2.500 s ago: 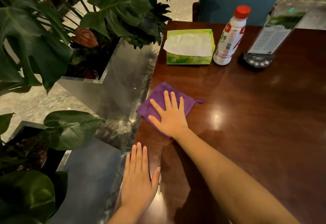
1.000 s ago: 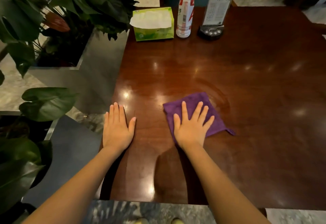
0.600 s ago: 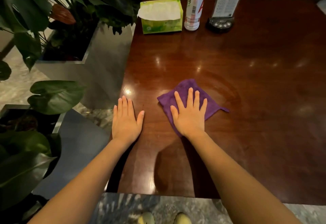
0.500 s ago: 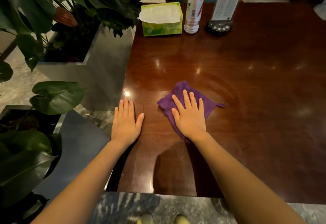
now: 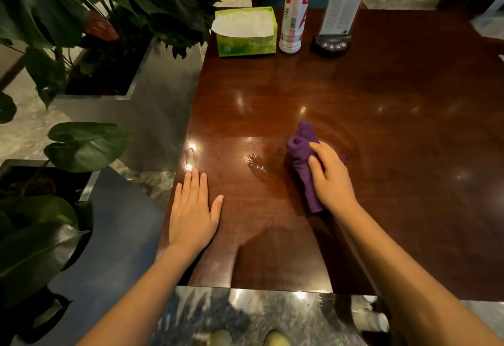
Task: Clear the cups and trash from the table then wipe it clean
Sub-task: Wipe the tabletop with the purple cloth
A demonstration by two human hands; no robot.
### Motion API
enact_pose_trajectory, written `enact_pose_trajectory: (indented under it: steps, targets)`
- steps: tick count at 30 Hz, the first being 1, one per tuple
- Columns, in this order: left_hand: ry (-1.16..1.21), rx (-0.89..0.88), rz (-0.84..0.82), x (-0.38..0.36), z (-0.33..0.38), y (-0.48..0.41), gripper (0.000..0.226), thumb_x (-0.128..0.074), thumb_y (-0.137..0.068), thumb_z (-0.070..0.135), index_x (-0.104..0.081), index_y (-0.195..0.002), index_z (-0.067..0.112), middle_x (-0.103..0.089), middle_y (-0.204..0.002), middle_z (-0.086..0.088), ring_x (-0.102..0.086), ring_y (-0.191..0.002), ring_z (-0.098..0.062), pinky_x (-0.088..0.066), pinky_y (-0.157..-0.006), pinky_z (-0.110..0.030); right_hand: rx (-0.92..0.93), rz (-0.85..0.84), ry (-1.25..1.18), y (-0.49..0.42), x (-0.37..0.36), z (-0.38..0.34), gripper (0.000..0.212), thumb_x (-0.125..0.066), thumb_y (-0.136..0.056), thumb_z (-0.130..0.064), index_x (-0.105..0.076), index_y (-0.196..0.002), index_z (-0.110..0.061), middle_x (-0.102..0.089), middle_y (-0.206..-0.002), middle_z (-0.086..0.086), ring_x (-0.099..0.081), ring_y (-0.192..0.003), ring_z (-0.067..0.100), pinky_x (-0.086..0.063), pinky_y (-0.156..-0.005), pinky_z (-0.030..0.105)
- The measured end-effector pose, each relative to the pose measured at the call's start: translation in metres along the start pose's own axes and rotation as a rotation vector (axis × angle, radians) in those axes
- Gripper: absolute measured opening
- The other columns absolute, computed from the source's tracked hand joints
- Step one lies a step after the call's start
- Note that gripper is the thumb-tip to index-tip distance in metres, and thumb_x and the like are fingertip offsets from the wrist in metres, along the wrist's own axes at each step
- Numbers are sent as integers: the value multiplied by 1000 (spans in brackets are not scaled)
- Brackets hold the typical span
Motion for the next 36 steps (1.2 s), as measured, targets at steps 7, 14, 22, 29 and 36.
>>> enact_pose_trajectory:
  steps: [7,14,22,29,36]
  targets:
    - [-23,6,-18,-1,-2,-4,83,0,-89,59,-29,-143,3,-27,-152,-17,-22,-142,-27,-14,-116,-42,198,-400,510,12,-79,-9,62,-13,-88,-53,-24,-146,-32,-15,-158,8,-11,-146,33,-5,-117,50]
    - [-43,60,-37,-4,-2,2,77,-4,-91,57,-31,-143,6,-31,-150,-14,-25,-141,-27,-19,-114,-45,101,-429,702,-33,-114,-12,59,-12,-90,-60,-10,-146,-41,1,-160,6,8,-146,33,7,-115,57]
    - [-28,57,-13,-6,-3,3,76,-6,-90,56,-25,-145,7,-23,-154,-12,-14,-143,-21,-13,-117,-42,440,-432,724,43,-38,42,56,-34,-88,-58,-31,-141,-40,-32,-152,5,-27,-140,30,-18,-109,52]
    - [-35,56,-19,-7,-2,5,74,-8,-90,56,-17,-147,10,-13,-156,-9,-4,-144,-19,-4,-118,-40,-70,-318,795,-62,-1,93,64,-7,-86,-66,-13,-145,-43,-6,-160,3,-4,-147,29,-5,-115,54]
    - [-44,48,-15,-8,-3,4,75,-7,-91,57,-23,-145,7,-19,-155,-11,-10,-144,-21,-5,-116,-40,57,-351,700,-74,-106,5,56,-19,-94,-55,-10,-147,-40,2,-160,4,6,-146,32,5,-115,56]
Point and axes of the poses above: each hand's wrist, its own y-axis away from the middle knuckle, its own x-axis out of the back of the hand, z = x × y, the point moved 3 cm from there along -y, towards the middle knuckle
